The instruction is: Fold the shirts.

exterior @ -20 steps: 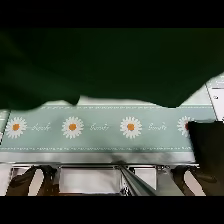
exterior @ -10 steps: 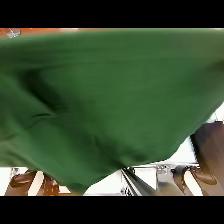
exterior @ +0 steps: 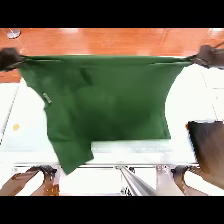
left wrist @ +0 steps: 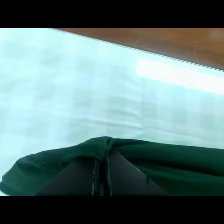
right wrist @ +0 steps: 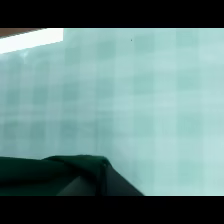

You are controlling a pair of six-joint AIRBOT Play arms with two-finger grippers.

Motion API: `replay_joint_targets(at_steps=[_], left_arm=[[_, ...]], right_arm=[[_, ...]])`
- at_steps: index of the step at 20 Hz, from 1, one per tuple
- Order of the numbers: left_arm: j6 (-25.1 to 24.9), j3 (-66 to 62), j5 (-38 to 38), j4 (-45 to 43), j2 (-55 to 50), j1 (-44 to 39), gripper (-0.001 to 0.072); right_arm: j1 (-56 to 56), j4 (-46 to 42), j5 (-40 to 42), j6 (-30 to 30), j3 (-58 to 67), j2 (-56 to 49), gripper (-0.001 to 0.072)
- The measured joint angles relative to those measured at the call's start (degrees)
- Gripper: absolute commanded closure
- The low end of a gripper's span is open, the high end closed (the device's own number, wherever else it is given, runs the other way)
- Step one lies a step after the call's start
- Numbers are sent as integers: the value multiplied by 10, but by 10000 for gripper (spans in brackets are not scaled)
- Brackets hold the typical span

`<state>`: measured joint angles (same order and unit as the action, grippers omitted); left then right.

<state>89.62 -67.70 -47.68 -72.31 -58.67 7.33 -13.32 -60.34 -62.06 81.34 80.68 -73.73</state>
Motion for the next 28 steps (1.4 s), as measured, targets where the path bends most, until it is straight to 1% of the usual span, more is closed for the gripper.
replay_joint_targets(at_steps=[2, 5, 7, 10, 13, 17, 20, 24, 25, 26, 27, 28], left_arm=[[10, -3, 71, 33, -78, -17, 681], [19, -18, 160, 89, -177, -33, 681], [23, -29, 192, 120, -230, -37, 681], [25, -37, 207, 169, -284, -41, 681], [24, -40, 183, 200, -305, -38, 681], [-19, -41, 97, 215, -313, -16, 681], [-45, -41, 17, 190, -319, -5, 681], [-59, -41, -67, 151, -342, -3, 680], [-60, -41, -86, 146, -349, -1, 645], [-61, -41, -103, 143, -353, 1, 379], [-61, -43, -123, 139, -357, 5, 18], [-59, -47, -144, 136, -359, 10, 7]], right_arm=[[0, 22, 39, -6, 37, -90, 682], [0, 45, 61, 0, 114, -211, 682], [0, 57, 62, 16, 161, -274, 682], [1, 66, 50, 40, 208, -334, 682], [1, 68, 16, 42, 227, -356, 682], [0, 55, -64, 22, 236, -363, 682], [0, 17, -110, 21, 238, -365, 682], [5, -14, -150, 32, 227, -377, 682], [9, -20, -159, 36, 223, -382, 623], [14, -23, -167, 39, 220, -385, 284], [19, -24, -172, 45, 219, -387, 89], [23, -24, -181, 51, 219, -388, 88]])
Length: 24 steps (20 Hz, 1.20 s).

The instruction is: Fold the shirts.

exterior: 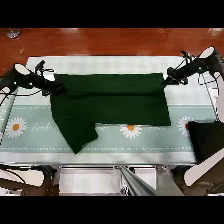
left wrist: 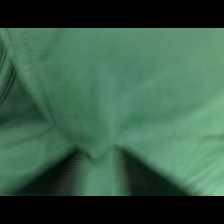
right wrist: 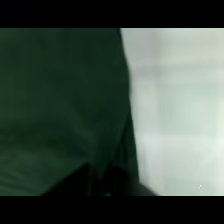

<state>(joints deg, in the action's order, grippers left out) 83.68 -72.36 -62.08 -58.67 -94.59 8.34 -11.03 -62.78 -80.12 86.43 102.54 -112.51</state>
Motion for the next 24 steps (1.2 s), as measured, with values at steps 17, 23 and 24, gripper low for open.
replay_joint_targets(at_steps=[17, 23, 24], left_arm=[[-86, 430, -78, 84, 343, 210, 8], [-130, 518, 5, 179, 370, 161, 8], [-132, 522, 19, 188, 371, 144, 8]], right_arm=[[-113, 69, 152, -75, -576, 465, 90], [-110, 134, 179, -110, -676, 520, 90], [-114, 138, 179, -111, -678, 522, 90]])
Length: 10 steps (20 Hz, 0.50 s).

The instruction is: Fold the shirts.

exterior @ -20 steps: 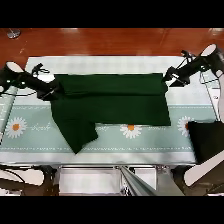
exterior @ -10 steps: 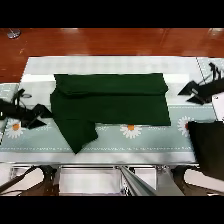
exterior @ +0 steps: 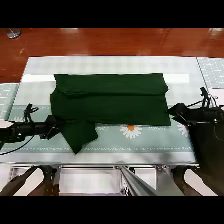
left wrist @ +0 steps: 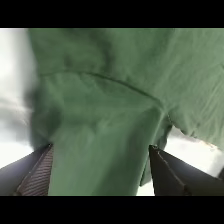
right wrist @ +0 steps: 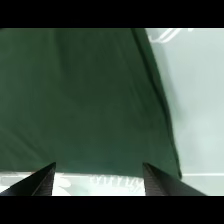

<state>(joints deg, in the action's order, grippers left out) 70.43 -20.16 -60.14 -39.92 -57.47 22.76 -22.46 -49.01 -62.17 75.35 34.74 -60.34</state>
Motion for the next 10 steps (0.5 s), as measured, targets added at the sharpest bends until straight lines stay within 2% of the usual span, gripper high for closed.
replay_joint_targets(at_steps=[4, 8, 9, 10], left_arm=[[-5, 8, 43, 18, 2, -54, 9], [-7, 10, 65, 28, -5, -75, 29], [-7, 10, 68, 31, -11, -77, 205], [-7, 10, 78, 29, -20, -79, 512]], right_arm=[[-36, 10, -15, -2, 20, 5, 90], [-69, 11, -42, -2, 41, 6, 90], [-72, 10, -44, -2, 43, 6, 90], [-75, 8, -49, -1, 45, 6, 90]])
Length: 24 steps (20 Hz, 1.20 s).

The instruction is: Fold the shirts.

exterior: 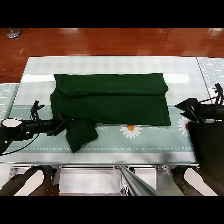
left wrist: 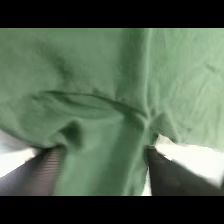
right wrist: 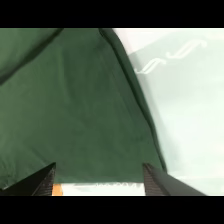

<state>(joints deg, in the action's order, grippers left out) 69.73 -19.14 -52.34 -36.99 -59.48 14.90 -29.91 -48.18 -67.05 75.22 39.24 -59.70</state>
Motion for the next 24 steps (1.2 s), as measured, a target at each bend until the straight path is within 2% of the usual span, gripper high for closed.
replay_joint_targets(at_steps=[1, 3, 8, 11, 14, 17, 22, 23, 24], left_arm=[[-1, -1, 9, -5, -9, -1, 601], [-7, -9, 10, -1, -34, -8, 681], [-21, -63, 8, -5, -83, -40, 681], [-24, -102, -6, -12, -91, -47, 681], [-25, -124, -23, -14, -94, -50, 681], [-26, -133, -32, -16, -96, -52, 681], [-26, -137, -37, -16, -96, -52, 681], [-26, -137, -37, -16, -96, -52, 681], [-26, -137, -37, -16, -96, -52, 682]], right_arm=[[-2, -1, -2, 0, 1, 0, 90], [-5, -2, -4, 2, 3, 0, 90], [-7, -45, -6, 20, 4, 0, 90], [-7, -124, -18, 62, -8, 0, 90], [9, -160, -31, 91, -39, -6, 90], [45, -163, -23, 103, -56, -21, 90], [101, -113, 27, 101, -41, -81, 93], [113, -100, 31, 99, -28, -100, 146], [125, -92, 38, 97, -15, -118, 381]])
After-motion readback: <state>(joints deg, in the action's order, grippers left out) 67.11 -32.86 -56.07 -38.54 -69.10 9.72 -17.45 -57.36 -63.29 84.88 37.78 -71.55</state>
